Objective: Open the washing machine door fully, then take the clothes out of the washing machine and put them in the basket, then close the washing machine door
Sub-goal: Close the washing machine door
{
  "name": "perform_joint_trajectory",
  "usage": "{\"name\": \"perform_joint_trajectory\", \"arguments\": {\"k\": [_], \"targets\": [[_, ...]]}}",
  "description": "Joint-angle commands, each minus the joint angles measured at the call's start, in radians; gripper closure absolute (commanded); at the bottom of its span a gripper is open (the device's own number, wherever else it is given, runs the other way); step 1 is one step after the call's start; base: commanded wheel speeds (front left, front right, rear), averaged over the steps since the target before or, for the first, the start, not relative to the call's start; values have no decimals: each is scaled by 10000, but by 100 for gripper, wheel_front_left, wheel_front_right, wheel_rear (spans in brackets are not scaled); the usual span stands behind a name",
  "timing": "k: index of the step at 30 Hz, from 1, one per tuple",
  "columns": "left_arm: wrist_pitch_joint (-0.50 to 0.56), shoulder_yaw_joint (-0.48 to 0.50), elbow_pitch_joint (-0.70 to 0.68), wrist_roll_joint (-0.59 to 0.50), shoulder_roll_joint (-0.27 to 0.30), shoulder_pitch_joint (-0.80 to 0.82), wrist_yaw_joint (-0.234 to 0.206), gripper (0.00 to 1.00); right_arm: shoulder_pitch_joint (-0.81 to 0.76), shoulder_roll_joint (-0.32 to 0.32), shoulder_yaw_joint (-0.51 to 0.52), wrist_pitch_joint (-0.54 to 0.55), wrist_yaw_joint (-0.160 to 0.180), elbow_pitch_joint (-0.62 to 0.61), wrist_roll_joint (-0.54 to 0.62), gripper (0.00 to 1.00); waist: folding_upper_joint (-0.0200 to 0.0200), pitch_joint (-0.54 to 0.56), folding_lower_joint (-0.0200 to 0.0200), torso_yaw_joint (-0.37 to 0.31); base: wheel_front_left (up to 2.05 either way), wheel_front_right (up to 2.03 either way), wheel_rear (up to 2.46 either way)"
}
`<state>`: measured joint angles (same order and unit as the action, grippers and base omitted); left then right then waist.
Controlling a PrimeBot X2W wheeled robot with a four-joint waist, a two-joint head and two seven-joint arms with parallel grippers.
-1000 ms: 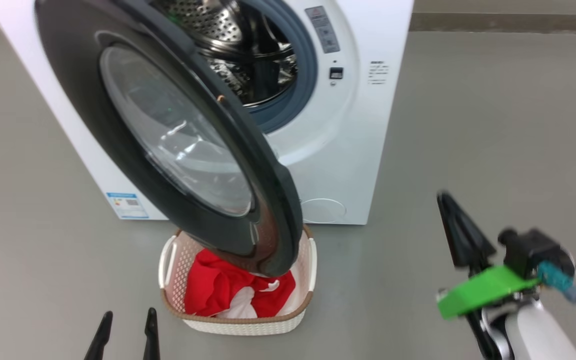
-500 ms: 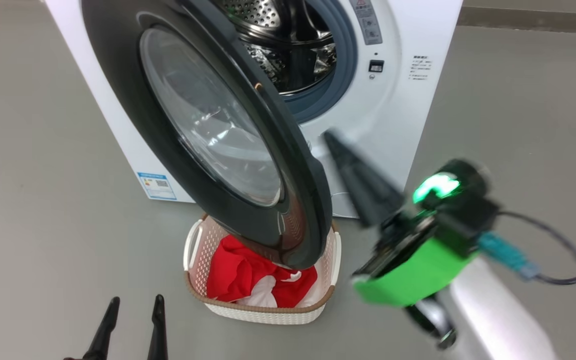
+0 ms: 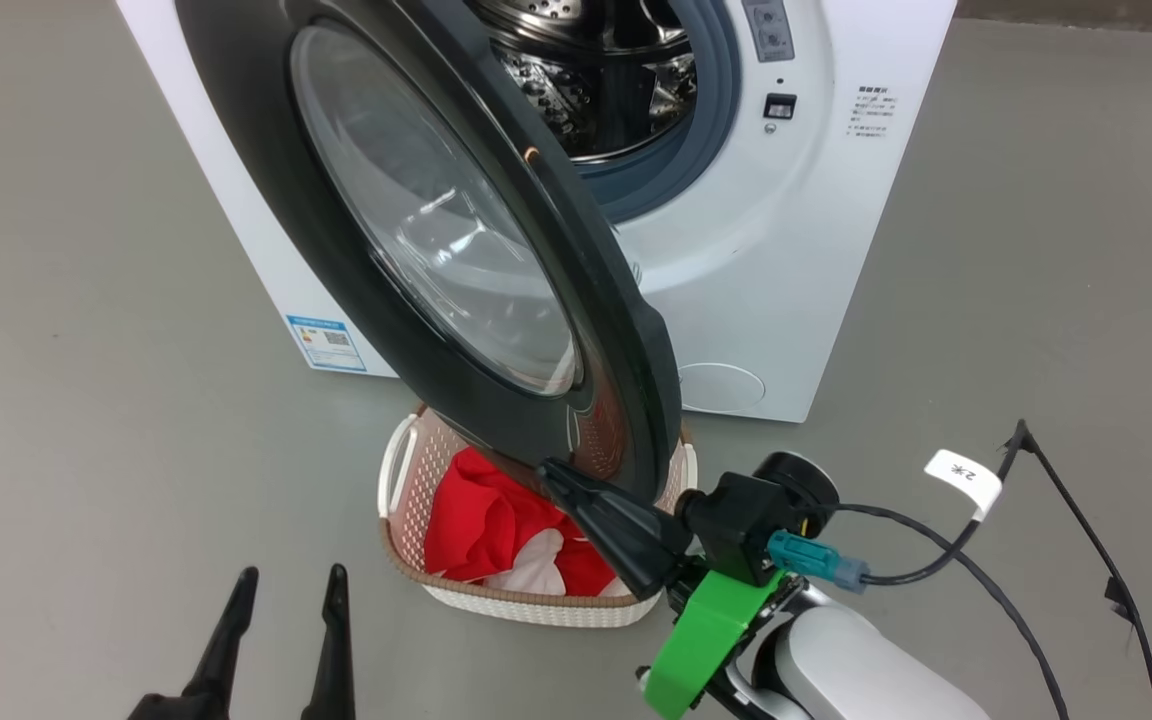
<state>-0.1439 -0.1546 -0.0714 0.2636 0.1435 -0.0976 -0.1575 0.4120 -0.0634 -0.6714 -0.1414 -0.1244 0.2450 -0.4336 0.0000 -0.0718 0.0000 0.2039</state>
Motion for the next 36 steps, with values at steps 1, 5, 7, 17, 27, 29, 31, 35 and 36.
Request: {"name": "perform_joint_trajectory", "arguments": {"k": [1, 5, 7, 17, 27, 29, 31, 35, 36], "targets": [[-121, 291, -210, -27, 62, 500, -30, 0, 255, 132, -145, -129, -63, 89, -100, 100, 0, -49, 0, -15, 0, 0, 0], [-174, 254, -144, -12, 67, 586, -21, 0, 608, 132, -126, -325, -63, 807, -295, 100, 0, -134, 0, -37, 0, 0, 0], [-198, 229, -96, -5, 68, 635, -11, 0, 789, 132, -131, -410, -63, 1146, -351, 100, 0, -155, 0, -36, 0, 0, 0], [-285, 110, 81, 54, 60, 801, 23, 0, 1395, 132, -114, -800, -63, 2302, -670, 100, 0, -166, 0, 24, 0, 0, 0], [-377, 96, 51, 76, 119, 844, -11, 0, 1785, 132, 89, -994, -63, 2911, -721, 100, 0, -300, 0, 12, 0, 0, 0], [-400, 82, 26, 74, 126, 860, -18, 0, 1902, 132, 209, -1025, -63, 3056, -706, 100, 0, -366, 0, 16, 0, 0, 0], [-426, 55, -11, 87, 123, 916, -18, 0, 2130, 132, 413, -1064, -63, 3289, -639, 100, 0, -512, 0, 34, 0, 0, 0], [-477, 29, -37, 107, 116, 1013, -18, 0, 2504, 132, 730, -1106, -63, 3602, -503, 100, 0, -730, 0, 52, 0, 0, 0], [-490, 20, -41, 106, 113, 1041, -19, 0, 2616, 132, 833, -1116, -63, 3700, -444, 100, 0, -796, 0, 56, 0, 0, 0]]}}
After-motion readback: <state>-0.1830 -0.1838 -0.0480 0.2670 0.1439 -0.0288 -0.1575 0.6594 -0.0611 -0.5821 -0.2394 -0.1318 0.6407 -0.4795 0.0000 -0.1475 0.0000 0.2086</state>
